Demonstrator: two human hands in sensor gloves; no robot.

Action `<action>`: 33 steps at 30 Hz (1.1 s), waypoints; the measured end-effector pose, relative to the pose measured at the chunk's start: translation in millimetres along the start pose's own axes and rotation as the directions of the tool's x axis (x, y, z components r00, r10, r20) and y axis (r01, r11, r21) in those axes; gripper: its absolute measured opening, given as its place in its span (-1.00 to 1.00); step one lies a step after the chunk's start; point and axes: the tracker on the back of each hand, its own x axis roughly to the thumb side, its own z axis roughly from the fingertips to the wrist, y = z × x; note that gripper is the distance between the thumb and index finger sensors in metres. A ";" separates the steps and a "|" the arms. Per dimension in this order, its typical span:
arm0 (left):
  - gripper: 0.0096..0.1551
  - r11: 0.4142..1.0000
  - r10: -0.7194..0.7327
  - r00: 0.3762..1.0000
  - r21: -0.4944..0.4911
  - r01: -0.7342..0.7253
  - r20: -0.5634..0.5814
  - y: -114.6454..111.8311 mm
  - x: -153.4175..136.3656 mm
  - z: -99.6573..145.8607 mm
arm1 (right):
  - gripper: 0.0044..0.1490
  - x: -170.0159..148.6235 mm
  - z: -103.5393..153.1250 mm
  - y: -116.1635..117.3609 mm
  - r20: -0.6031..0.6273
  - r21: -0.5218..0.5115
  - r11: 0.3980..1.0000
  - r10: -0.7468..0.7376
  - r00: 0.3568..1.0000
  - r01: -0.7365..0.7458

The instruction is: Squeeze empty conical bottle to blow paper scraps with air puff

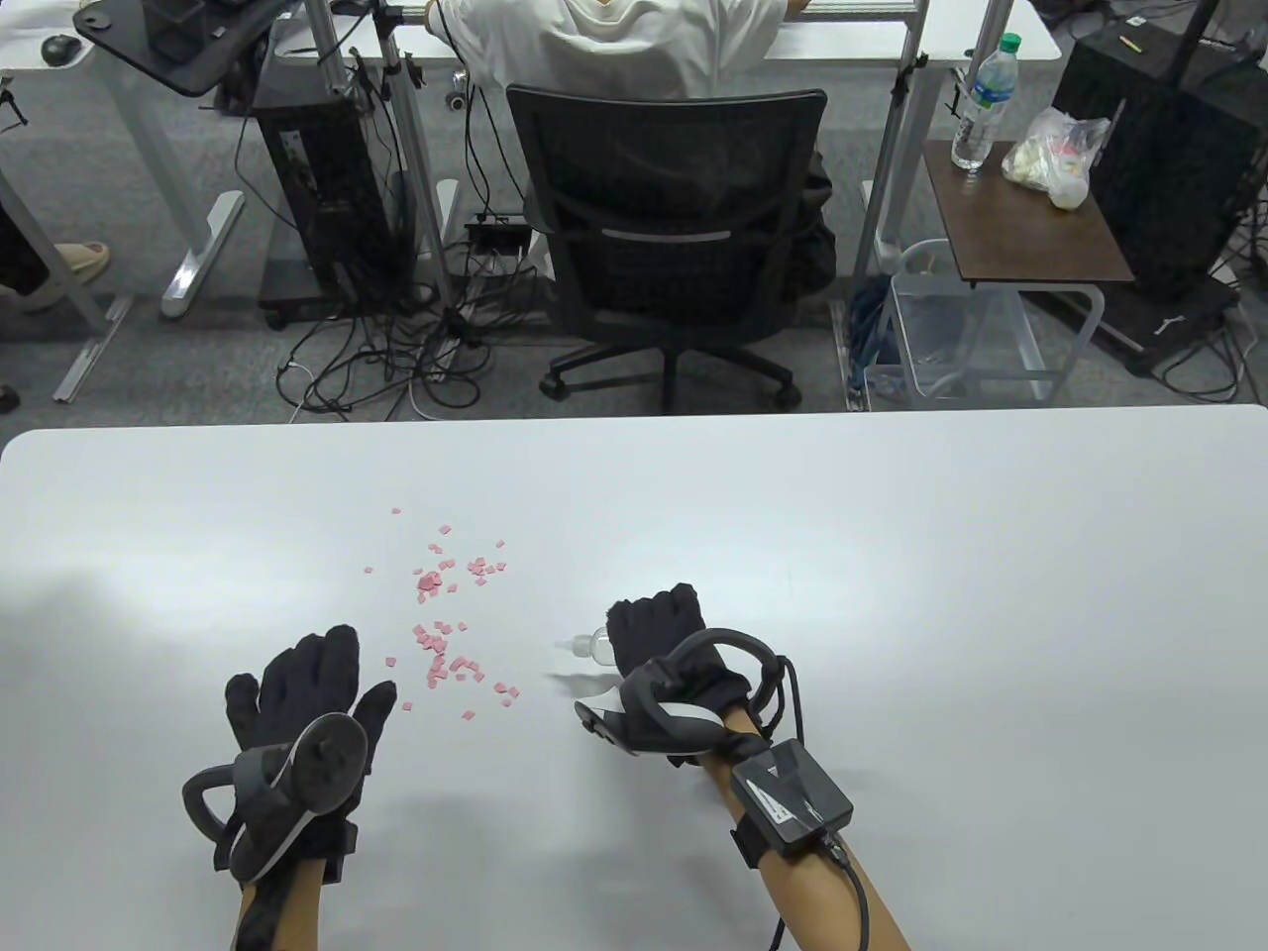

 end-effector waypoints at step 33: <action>-0.15 1.000 0.000 1.000 -0.006 0.000 -0.004 -0.6 -1.0 -0.8 | -0.05 5.1 -18.6 -9.5 -0.056 -0.023 1.000 0.015 0.998 -0.017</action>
